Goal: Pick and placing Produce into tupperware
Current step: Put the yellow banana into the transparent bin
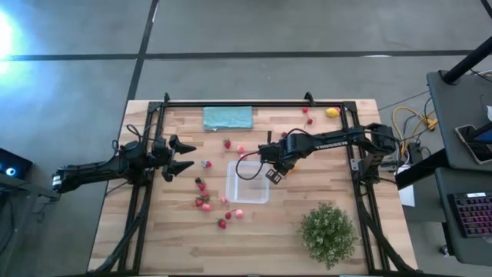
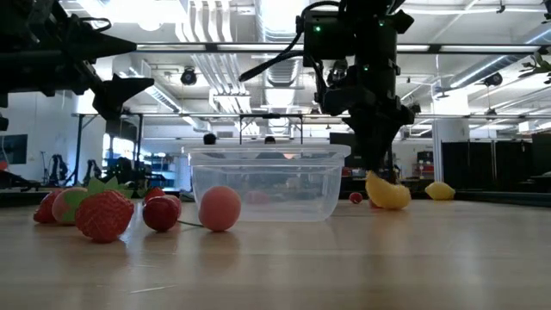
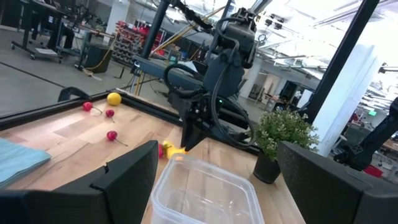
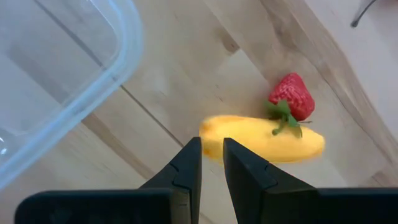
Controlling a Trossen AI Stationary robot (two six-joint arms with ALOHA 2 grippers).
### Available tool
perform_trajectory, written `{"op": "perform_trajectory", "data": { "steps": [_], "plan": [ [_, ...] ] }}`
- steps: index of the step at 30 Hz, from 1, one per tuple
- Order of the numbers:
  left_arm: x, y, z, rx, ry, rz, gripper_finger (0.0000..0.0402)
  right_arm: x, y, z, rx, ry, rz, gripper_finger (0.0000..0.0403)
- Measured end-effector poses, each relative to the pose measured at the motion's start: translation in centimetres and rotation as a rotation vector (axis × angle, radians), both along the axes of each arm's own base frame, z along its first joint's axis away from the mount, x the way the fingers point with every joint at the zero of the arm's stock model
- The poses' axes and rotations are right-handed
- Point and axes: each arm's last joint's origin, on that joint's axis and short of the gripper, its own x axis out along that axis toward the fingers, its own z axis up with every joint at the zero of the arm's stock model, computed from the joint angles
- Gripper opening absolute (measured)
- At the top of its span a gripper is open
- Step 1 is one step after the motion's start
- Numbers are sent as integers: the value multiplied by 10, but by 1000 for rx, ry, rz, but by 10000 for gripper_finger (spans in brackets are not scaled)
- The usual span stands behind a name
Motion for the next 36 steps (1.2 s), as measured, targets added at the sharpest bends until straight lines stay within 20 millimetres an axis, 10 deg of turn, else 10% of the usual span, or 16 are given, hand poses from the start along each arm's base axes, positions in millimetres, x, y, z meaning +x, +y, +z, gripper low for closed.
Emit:
{"op": "perform_trajectory", "data": {
  "steps": [14, 36],
  "plan": [
    [0, 0, 0, 0, 1, 0, 314, 0, -3, -1, -107, 14, 40, 68],
    [0, 0, 0, 0, 1, 0, 314, -51, 16, 2, -83, 170, 642, 268]
  ]
}}
